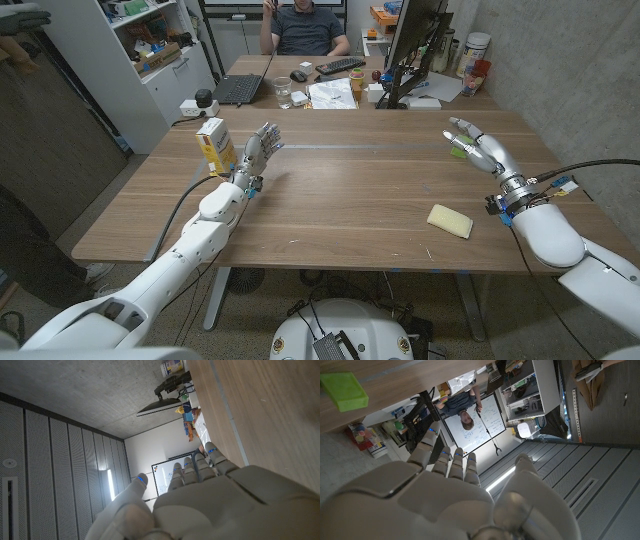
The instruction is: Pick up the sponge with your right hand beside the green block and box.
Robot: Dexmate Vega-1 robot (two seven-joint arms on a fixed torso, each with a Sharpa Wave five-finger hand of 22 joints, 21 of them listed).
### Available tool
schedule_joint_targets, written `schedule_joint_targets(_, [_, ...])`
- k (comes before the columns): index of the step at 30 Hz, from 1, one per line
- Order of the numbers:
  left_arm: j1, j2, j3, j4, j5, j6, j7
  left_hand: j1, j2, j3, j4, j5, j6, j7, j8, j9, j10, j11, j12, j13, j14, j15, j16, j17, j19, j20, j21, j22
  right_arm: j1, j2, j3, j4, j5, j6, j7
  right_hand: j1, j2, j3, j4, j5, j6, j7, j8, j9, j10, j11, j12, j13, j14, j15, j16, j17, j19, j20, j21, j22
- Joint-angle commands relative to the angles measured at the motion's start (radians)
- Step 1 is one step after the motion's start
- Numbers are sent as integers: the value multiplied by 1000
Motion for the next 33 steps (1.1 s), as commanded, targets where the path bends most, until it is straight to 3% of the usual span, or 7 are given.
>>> schedule_joint_targets(1, [-22,-13,11,22,4,-6,-18,-2,7,-5,-3,3,6,-6,6,3,2,4,4,3,-2,7,7,2,3,5,-4,5,-119,73,96,-108,-232,-76,-11,13,-3,2,-9,4,9,-3,9,6,0,-9,2,5,1,0,4,-1,-11,2,-3,3])
schedule_joint_targets(18, [-51,-29,25,57,7,-8,-44,-2,6,-7,-2,3,7,-6,7,3,2,4,5,3,-3,7,7,2,4,6,-5,6,-211,169,136,-211,-487,-163,9,27,-4,2,-22,6,2,-5,7,7,-1,-10,4,6,-19,-4,-2,-2,-30,10,-7,1])
schedule_joint_targets(30, [-61,-33,32,61,13,-4,-46,-3,6,-9,-2,3,7,-6,7,3,2,4,5,3,-3,7,7,2,5,6,-7,6,-250,193,109,-269,-714,-258,7,51,-7,6,-40,10,-20,-2,2,8,-38,-25,-7,7,-37,-11,-5,-2,-26,11,-4,0])
schedule_joint_targets(33, [-60,-34,34,60,16,-1,-41,-3,6,-9,-2,3,7,-6,7,3,2,5,5,3,-3,6,7,2,4,5,-7,6,-255,201,95,-278,-772,-285,-5,67,-8,10,-50,12,-24,-3,3,8,-55,-35,-10,7,-49,-14,-7,-2,-44,20,-10,0])
